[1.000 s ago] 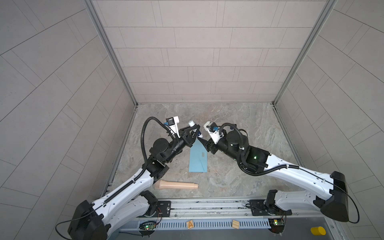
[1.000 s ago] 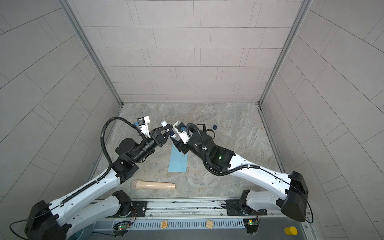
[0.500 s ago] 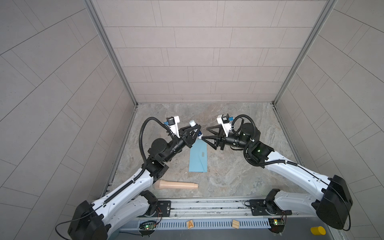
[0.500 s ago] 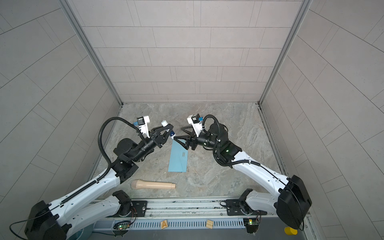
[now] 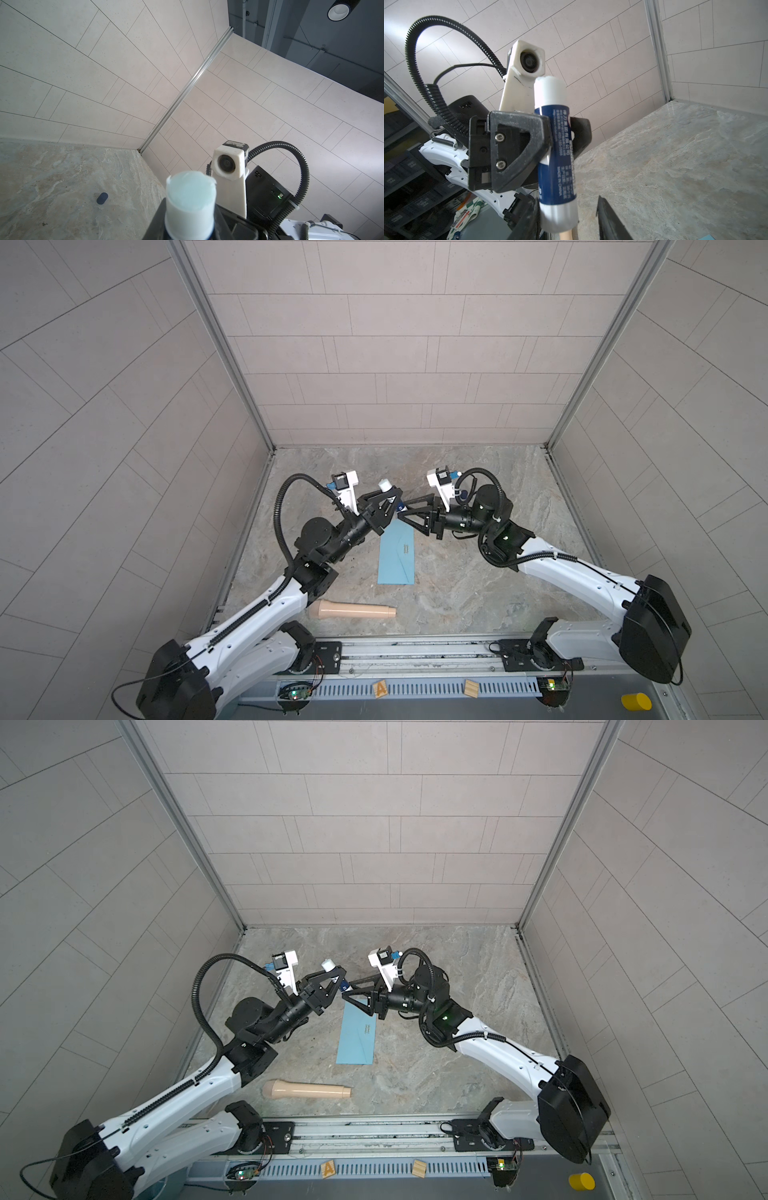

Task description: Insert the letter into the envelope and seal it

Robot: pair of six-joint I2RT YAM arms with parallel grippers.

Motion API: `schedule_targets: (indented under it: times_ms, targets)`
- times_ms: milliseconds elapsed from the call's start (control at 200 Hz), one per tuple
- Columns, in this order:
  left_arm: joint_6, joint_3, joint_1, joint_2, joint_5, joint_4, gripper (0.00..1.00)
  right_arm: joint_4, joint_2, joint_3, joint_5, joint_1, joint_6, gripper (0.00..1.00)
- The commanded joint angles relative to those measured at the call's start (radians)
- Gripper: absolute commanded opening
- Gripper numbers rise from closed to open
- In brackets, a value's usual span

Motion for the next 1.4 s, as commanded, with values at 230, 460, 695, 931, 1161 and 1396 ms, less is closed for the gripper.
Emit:
schedule_targets:
  times_ms: [230, 460, 695, 931, 1161, 1396]
  targets:
    - [-0.01, -0.003, 0.0, 0.017, 0.016, 0.065, 0.0, 0.063, 0.017, 0.037, -0.026, -0.001, 0.039, 0.17]
    - [-0.011, -0.008, 0.0, 0.018, 0.011, 0.06, 0.0, -0.046, -0.018, 0.048, 0.072, 0.008, -0.038, 0.0]
    - [0.005, 0.001, 0.0, 0.023, -0.007, 0.011, 0.0, -0.439, -0.117, 0.142, 0.654, 0.195, -0.43, 0.0]
    - [0.009, 0.006, -0.001, 0.03, -0.021, -0.022, 0.0, -0.51, -0.025, 0.249, 1.273, 0.469, -0.767, 0.0]
    - [0.008, 0.006, -0.001, 0.028, -0.027, -0.034, 0.0, -0.475, 0.082, 0.302, 1.457, 0.561, -0.883, 0.0]
    - [0.011, 0.006, -0.001, 0.028, -0.027, -0.035, 0.0, -0.475, 0.061, 0.281, 1.38, 0.559, -0.843, 0.01]
